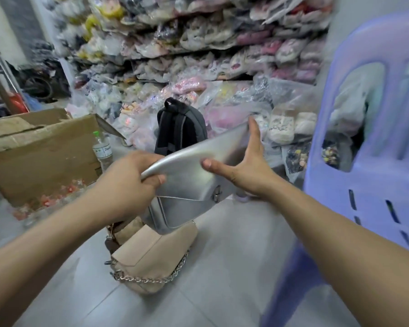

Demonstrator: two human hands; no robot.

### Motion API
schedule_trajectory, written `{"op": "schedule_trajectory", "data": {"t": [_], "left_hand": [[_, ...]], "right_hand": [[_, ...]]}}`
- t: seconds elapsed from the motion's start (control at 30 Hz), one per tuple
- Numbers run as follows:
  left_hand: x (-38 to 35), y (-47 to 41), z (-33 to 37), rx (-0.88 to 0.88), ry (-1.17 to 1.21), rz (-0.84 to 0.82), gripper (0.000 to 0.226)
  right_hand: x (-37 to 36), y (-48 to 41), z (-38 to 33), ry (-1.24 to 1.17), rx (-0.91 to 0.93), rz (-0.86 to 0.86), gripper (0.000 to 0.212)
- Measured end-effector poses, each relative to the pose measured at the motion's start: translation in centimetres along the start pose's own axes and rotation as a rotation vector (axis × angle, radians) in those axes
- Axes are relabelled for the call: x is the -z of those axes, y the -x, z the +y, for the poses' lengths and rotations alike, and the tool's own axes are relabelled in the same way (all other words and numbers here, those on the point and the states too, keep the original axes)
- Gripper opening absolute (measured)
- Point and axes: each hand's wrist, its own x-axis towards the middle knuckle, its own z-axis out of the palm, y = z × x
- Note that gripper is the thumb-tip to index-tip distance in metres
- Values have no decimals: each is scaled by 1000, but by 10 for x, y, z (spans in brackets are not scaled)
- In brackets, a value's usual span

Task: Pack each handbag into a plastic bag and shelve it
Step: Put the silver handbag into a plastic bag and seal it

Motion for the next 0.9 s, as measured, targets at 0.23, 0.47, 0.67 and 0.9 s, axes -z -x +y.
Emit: {"op": "schedule_trajectory", "data": {"t": [0.23,0.47,0.67,0.9], "left_hand": [[6,-26,57,-149,264,169,32],[-35,-63,128,-233,455,296,31],[-79,-77,200,-291,486,334,15],[-135,-84,244,-189,606,361,34]], "right_hand": [[95,-4,-42,26,128,269,110],[199,11,-58,174,109,427,121],[262,46,-48,251,18,681,122],[295,86,-4,211,-226,887,109]]}}
